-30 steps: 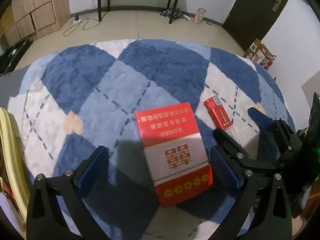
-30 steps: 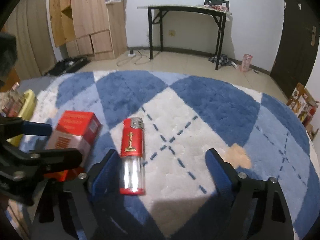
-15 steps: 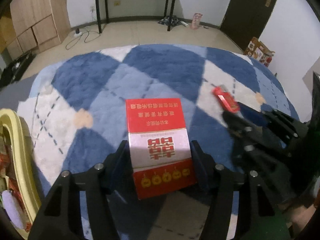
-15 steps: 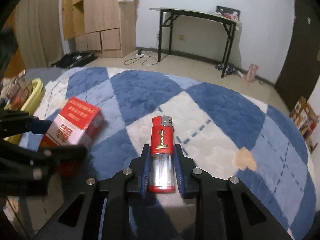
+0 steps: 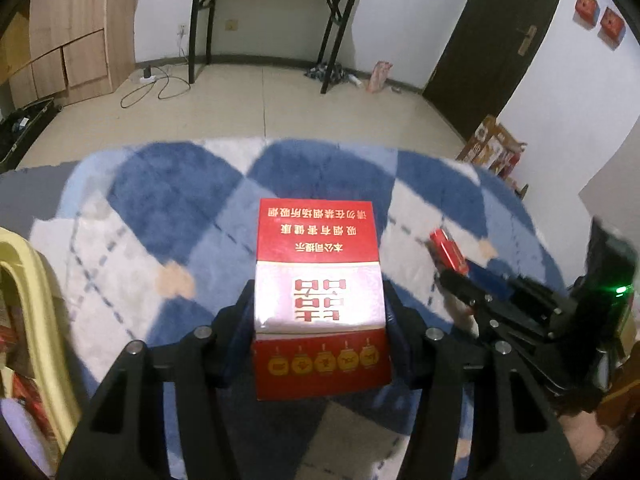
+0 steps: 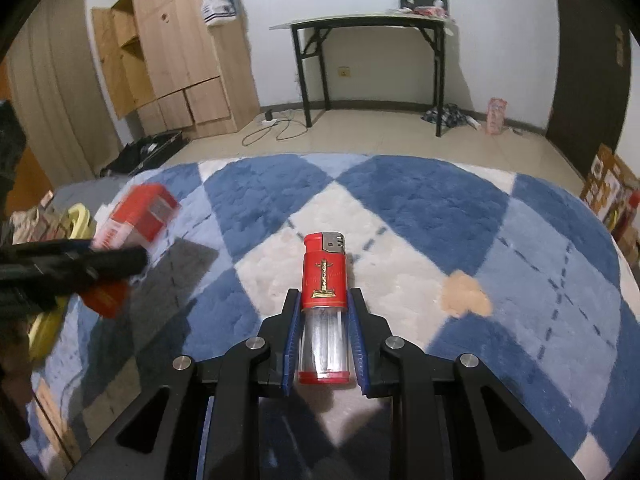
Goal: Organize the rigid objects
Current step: 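Grasp the red lighter with the right tool while the left tool grasps the red-and-white box, then carry the red lighter and red-and-white box into the yellow tray and release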
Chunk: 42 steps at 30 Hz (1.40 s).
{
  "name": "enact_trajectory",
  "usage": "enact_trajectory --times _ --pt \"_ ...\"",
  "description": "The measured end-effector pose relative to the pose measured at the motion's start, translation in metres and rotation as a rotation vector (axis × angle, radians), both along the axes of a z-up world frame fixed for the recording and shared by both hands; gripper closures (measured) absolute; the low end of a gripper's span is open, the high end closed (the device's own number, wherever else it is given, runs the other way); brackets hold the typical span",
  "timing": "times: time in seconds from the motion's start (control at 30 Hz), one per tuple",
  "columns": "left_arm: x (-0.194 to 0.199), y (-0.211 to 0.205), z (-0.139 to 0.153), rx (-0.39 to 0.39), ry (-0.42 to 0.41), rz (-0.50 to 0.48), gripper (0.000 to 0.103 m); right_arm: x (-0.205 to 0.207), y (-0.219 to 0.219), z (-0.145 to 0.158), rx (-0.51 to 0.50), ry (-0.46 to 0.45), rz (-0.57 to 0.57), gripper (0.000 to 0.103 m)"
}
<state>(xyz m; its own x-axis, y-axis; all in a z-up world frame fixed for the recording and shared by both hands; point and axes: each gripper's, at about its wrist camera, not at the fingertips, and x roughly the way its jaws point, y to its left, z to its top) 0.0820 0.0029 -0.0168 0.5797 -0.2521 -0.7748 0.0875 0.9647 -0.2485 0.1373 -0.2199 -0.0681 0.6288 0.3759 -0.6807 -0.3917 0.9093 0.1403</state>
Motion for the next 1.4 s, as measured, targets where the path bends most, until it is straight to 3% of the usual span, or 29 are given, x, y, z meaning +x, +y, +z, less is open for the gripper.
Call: enact_trajectory --times 0.2,0.27,0.43,0.6,0.7,0.77,0.83,0.97,1.1,1.27,1.33,1.37,1.4 --pt "-0.013 0.025 0.054 0.036 -0.041 0.032 0.044 -0.011 -0.013 0.023 0.020 -0.021 -0.015 0.081" --pt "-0.028 0.047 0.079 0.073 -0.054 0.040 0.044 -0.028 0.010 0.043 -0.074 -0.114 0.069 0.081" --pt "-0.088 0.122 0.113 0.239 -0.079 0.072 0.044 -0.069 0.082 0.082 -0.052 -0.161 0.281 0.081" --pt "-0.121 0.216 0.090 0.297 0.025 0.215 0.044 -0.113 0.183 0.096 0.004 -0.135 0.517 0.081" --pt "-0.130 0.250 0.072 0.265 0.050 0.250 0.044 -0.124 0.240 0.090 0.010 -0.096 0.595 0.081" --pt "-0.133 0.268 0.049 0.201 0.100 0.266 0.044 -0.124 0.274 0.080 -0.007 -0.047 0.636 0.081" --pt "-0.139 0.288 0.025 0.167 0.146 0.292 0.044 -0.123 0.297 0.072 -0.029 -0.014 0.654 0.081" --pt "-0.137 0.304 0.001 0.096 0.155 0.327 0.044 -0.121 0.328 0.060 -0.073 -0.004 0.691 0.081" --pt "-0.129 0.305 -0.006 0.069 0.127 0.325 0.044 -0.117 0.355 0.047 -0.114 0.018 0.673 0.081" --pt "-0.129 0.311 -0.016 0.048 0.129 0.356 0.044 -0.109 0.365 0.038 -0.079 0.013 0.634 0.080" --pt "-0.133 0.308 -0.016 0.039 0.113 0.354 0.035 -0.110 0.365 0.036 -0.079 0.010 0.640 0.073" --pt "-0.137 0.307 -0.013 0.037 0.093 0.359 0.028 -0.111 0.366 0.036 -0.092 0.000 0.638 0.057" --pt "-0.141 0.308 -0.010 0.037 0.076 0.368 0.012 -0.112 0.363 0.036 -0.092 -0.007 0.638 0.042"
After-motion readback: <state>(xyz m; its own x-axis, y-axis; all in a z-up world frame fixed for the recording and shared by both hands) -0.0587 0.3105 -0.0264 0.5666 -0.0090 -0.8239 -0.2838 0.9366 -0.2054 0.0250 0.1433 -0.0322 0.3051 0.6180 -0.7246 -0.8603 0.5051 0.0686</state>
